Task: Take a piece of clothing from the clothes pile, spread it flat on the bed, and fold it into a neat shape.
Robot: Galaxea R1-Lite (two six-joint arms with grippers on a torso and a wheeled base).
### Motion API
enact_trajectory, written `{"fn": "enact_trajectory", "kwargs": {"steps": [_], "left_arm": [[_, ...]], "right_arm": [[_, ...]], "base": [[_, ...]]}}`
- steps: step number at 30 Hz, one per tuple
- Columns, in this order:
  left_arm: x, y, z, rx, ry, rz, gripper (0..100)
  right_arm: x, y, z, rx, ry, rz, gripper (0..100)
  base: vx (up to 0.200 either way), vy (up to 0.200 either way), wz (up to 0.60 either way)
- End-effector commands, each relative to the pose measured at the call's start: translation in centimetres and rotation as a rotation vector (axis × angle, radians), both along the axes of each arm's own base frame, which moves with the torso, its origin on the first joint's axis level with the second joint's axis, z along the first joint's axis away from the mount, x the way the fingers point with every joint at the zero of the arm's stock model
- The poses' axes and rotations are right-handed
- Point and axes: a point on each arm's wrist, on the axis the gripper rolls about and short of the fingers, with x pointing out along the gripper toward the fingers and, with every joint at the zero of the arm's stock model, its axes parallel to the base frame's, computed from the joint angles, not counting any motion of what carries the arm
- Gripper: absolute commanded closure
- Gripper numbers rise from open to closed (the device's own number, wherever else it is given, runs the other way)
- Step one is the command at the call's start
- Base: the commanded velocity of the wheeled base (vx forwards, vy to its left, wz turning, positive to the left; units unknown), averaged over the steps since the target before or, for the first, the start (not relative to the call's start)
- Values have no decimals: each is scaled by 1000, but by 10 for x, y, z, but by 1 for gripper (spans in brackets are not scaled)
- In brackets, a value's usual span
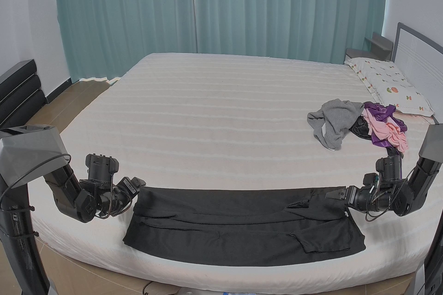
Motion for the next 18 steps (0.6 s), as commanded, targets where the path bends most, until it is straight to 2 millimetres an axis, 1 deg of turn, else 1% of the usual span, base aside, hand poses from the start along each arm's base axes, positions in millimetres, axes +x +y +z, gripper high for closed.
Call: {"fn": "enact_trajectory", "kwargs": {"steps": [1,2,4,7,8,9,11,13,14,15,18], "left_arm": [[0,0,0,0,-2,0,0],[0,0,0,0,0,0,0],[0,0,0,0,-2,0,0],[0,0,0,0,1,0,0],[0,0,0,0,0,0,0],[0,0,1,0,-2,0,0],[0,0,1,0,-2,0,0],[0,0,0,0,0,0,0],[0,0,0,0,0,0,0],[0,0,0,0,1,0,0],[0,0,0,0,0,0,0]], "right_arm": [[8,6,20,-4,-80,4,0],[13,10,28,1,-105,-3,0],[16,19,31,23,-109,5,0],[17,37,28,53,-85,31,0],[18,40,28,55,-83,38,0],[19,48,22,61,-63,56,0],[20,59,14,59,-38,75,0],[22,67,4,39,-20,75,0],[22,67,3,37,-16,74,0],[25,73,-5,24,0,70,0],[26,83,-10,16,20,74,0]], "base": [[0,0,0],[0,0,0],[0,0,0],[0,0,0],[0,0,0],[0,0,0],[0,0,0],[0,0,0],[0,0,0],[0,0,0],[0,0,0]]}}
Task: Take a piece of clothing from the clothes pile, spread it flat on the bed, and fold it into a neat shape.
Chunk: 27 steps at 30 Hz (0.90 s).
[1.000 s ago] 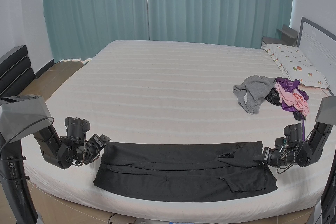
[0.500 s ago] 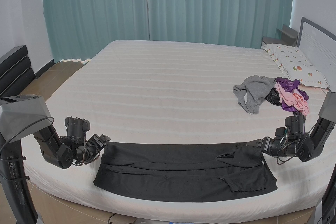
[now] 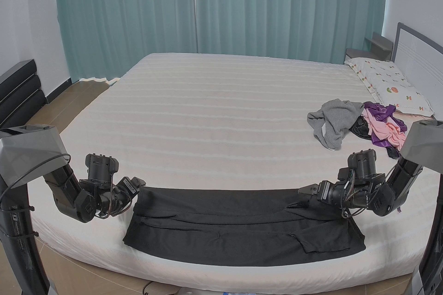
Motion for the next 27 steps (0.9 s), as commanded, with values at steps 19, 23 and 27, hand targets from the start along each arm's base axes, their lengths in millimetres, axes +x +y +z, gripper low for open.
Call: {"fn": "enact_trajectory", "kwargs": {"steps": [19,23,27], "left_arm": [[2,0,-3,1,5,2,0],[2,0,-2,1,3,2,0],[2,0,-2,0,0,2,0]], "right_arm": [[24,46,-15,-8,126,15,0],[44,52,-11,63,89,-49,0],[58,55,-7,132,59,-134,0]], "base": [[0,0,0],[0,0,0],[0,0,0]]}}
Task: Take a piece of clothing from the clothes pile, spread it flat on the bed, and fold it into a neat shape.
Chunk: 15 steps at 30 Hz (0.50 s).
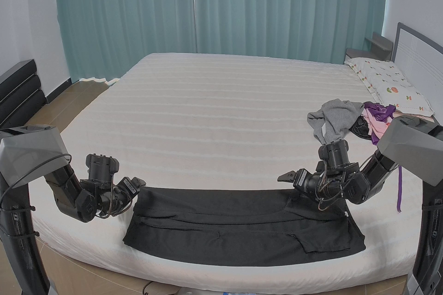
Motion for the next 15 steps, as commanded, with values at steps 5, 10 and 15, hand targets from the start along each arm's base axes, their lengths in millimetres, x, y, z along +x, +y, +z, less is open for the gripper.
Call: {"fn": "enact_trajectory", "kwargs": {"steps": [5,10,15], "left_arm": [[1,0,0,0,-3,1,0],[1,0,0,0,-2,1,0],[0,1,1,1,-2,1,0]], "right_arm": [[11,4,-3,36,-16,-48,0],[7,-14,15,31,-43,-79,0],[-12,-44,20,-89,-71,-11,0]], "base": [[0,0,0],[0,0,0],[0,0,0]]}}
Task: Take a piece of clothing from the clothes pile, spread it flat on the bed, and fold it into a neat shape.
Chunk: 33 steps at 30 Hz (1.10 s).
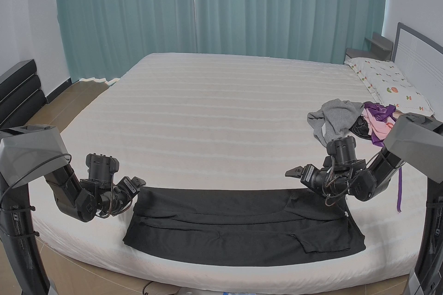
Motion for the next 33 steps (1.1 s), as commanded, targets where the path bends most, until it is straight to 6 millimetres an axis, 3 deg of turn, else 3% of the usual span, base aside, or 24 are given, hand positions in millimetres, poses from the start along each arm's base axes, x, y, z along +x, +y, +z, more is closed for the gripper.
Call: {"fn": "enact_trajectory", "kwargs": {"steps": [1,12,28,29,33], "left_arm": [[0,1,1,1,1,1,0],[-3,0,0,-33,16,-31,0],[-3,0,-1,-36,21,-35,0],[-3,0,-1,-36,23,-35,0],[-3,0,0,-35,18,-34,0]], "right_arm": [[-19,-33,12,-88,-25,39,0],[-39,-87,-4,-137,-45,41,0],[-38,-89,-36,-156,22,94,0],[-38,-89,-36,-157,21,95,100],[-39,-90,-34,-160,19,93,100]], "base": [[0,0,0],[0,0,0],[0,0,0],[0,0,0],[0,0,0]]}}
